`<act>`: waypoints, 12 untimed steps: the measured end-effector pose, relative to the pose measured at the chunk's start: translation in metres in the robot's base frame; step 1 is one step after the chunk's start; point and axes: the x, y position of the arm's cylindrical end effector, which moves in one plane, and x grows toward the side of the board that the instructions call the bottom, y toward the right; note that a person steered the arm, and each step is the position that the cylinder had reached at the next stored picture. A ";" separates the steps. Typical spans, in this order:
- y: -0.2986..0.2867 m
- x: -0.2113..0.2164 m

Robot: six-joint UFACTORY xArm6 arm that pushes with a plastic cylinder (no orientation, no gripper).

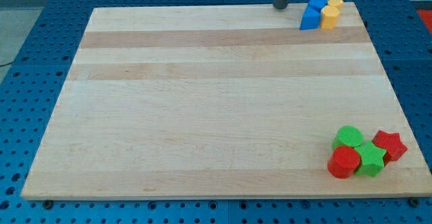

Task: Place the yellow heart to the top of the green circle

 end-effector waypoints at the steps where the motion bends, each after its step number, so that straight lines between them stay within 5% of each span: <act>1: 0.013 0.001; 6: 0.066 0.000; 7: 0.030 0.000; 8: -0.035 0.041; 9: -0.031 0.177; 10: 0.088 0.204; 11: 0.195 0.147; 12: 0.210 0.088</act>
